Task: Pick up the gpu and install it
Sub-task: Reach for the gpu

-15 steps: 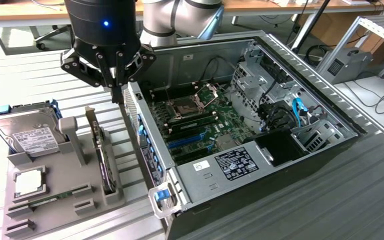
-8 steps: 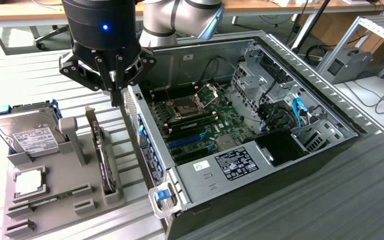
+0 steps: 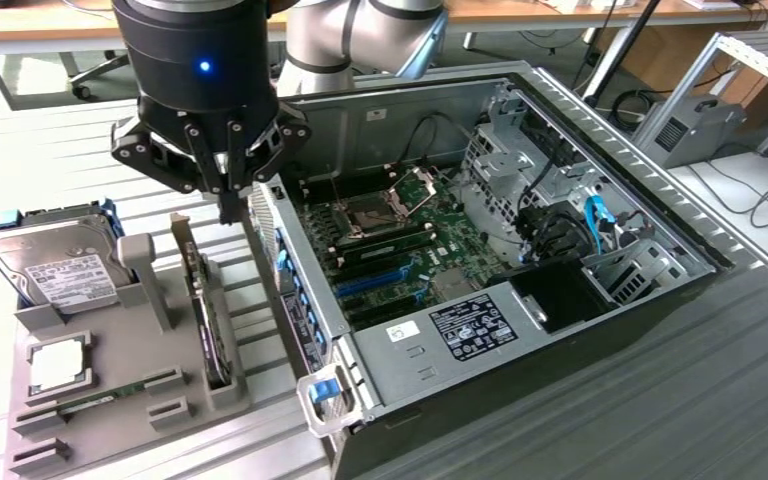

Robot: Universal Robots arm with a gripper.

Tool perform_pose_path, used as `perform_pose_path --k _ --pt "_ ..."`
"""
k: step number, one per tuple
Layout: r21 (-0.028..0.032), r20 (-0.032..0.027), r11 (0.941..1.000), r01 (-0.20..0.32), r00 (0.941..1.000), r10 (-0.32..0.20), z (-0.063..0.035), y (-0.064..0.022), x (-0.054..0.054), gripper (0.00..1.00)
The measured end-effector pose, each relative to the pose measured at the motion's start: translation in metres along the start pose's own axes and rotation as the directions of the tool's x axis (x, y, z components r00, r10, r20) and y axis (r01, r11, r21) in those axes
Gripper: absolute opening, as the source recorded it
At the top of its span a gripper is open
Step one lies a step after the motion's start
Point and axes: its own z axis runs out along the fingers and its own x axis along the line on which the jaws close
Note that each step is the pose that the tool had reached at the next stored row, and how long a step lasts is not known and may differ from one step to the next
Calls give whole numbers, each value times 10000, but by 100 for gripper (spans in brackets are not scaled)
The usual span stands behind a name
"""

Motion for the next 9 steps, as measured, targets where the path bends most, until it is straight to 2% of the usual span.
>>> perform_pose_path --k 9 --pt "11 0 10000 0 10000 0 -6 -114 66 11"
